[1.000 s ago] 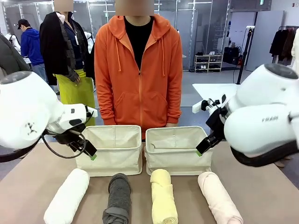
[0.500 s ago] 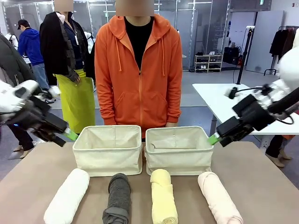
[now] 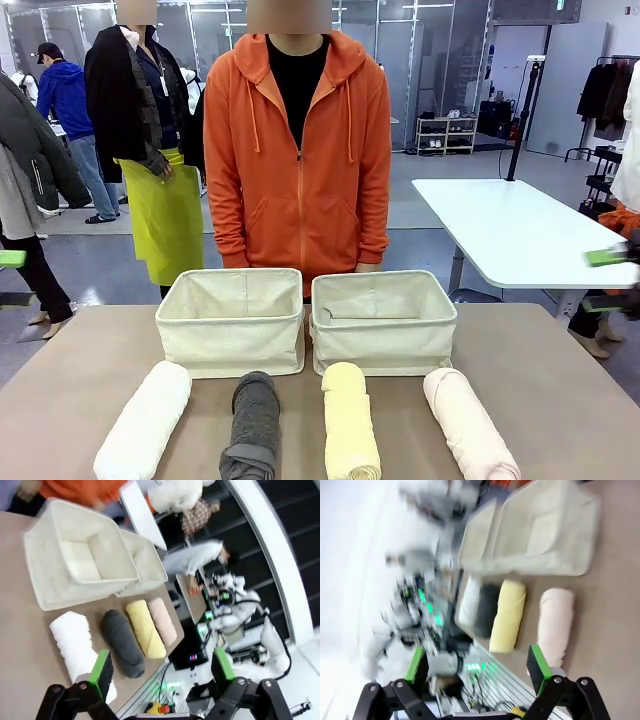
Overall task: Divide the towels into two baskets.
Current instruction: Pick up one hotel-folded towel and place it in the Fabric basket indicated by the person.
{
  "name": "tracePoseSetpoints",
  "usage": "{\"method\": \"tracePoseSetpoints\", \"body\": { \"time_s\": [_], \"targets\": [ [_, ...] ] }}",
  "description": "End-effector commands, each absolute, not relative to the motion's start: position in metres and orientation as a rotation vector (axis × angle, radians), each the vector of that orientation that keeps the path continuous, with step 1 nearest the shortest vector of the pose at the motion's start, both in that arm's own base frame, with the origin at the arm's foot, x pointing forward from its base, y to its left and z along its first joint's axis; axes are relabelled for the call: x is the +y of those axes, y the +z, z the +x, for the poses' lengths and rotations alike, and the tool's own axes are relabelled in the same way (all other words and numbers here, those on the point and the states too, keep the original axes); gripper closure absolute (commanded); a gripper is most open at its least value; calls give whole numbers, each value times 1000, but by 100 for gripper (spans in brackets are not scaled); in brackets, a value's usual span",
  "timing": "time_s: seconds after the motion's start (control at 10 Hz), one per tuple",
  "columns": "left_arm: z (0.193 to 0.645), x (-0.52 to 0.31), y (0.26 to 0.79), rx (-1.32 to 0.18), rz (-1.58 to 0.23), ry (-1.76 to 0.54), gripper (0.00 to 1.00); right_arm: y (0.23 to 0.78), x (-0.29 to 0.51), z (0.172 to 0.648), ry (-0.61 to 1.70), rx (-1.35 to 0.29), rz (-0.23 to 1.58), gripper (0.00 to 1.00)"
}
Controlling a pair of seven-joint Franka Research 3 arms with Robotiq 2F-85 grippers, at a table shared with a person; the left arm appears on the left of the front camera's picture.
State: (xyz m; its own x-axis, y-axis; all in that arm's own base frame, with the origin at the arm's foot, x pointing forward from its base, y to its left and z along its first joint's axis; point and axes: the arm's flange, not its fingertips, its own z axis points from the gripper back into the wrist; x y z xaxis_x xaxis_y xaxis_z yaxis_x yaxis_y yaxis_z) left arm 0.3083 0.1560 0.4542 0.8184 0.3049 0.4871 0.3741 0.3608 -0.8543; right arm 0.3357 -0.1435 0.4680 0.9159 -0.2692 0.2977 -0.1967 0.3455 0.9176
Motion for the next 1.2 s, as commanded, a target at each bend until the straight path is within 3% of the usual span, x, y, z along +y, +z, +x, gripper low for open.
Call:
{"method": "tracePoseSetpoints", "body": {
  "time_s": [0.0, 0.2, 0.4, 0.5, 1.1],
  "targets": [
    [284, 178, 449, -744, -1207, 27, 0, 457, -197, 311, -202, -575, 1243, 0],
    [251, 215, 443, -820, -1146, 177, 0, 459, -242, 272, -306, -670, 1232, 0],
    [253, 212, 446, -808, -1117, 166, 0, 470, -237, 276, -229, -670, 1189, 0],
    [251, 240, 444, -808, -1138, 193, 0, 457, -258, 261, -346, -649, 1219, 0],
    [251, 240, 444, -808, -1138, 193, 0, 457, -258, 261, -346, -649, 1219, 0]
  ]
}}
